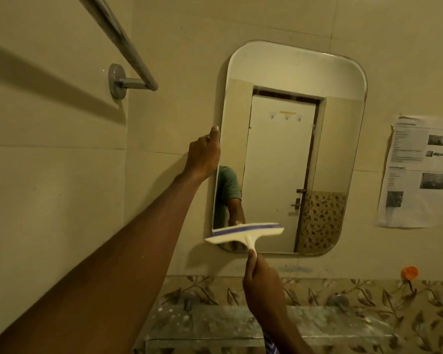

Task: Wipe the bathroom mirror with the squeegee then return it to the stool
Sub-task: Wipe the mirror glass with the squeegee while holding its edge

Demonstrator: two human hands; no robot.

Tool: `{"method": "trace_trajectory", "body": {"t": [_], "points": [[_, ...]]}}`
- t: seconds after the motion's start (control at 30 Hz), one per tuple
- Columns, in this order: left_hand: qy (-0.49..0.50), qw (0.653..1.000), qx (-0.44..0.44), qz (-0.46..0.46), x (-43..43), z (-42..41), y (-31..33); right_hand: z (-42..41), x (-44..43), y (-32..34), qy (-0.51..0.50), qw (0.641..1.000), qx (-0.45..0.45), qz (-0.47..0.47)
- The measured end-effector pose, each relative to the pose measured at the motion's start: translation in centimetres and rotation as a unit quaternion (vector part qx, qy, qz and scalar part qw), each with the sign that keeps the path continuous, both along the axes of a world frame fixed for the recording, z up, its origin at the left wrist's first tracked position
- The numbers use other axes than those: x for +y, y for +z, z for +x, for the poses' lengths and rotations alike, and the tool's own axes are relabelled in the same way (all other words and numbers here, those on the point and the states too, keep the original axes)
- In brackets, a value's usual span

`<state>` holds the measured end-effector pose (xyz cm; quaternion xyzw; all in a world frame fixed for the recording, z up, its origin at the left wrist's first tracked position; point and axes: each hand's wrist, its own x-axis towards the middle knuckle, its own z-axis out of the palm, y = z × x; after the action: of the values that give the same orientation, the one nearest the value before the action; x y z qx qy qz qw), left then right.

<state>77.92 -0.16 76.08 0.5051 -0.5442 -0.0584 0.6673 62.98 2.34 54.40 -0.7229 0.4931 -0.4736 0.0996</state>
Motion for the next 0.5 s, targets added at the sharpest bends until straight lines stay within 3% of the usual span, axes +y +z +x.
{"method": "trace_trajectory", "body": {"t": [0.13, 0.27, 0.33, 0.5], "points": [[0.020, 1.000, -0.020, -0.002, 0.2, -0.1, -0.9, -0.4, 0.4, 1.1, 0.015, 1.000, -0.012, -0.010], [0.024, 0.999, -0.027, -0.004, 0.0, 0.1, -1.0, -0.3, -0.2, 7.2, 0.038, 0.993, -0.080, -0.077], [0.034, 0.999, -0.041, -0.007, -0.1, 0.1, -1.0, -0.2, -0.6, 8.9, 0.034, 0.992, -0.067, -0.104], [0.047, 0.997, -0.058, -0.012, -0.7, 0.3, -1.2, -0.5, -1.5, 2.1, 0.026, 0.999, -0.011, -0.045]]}}
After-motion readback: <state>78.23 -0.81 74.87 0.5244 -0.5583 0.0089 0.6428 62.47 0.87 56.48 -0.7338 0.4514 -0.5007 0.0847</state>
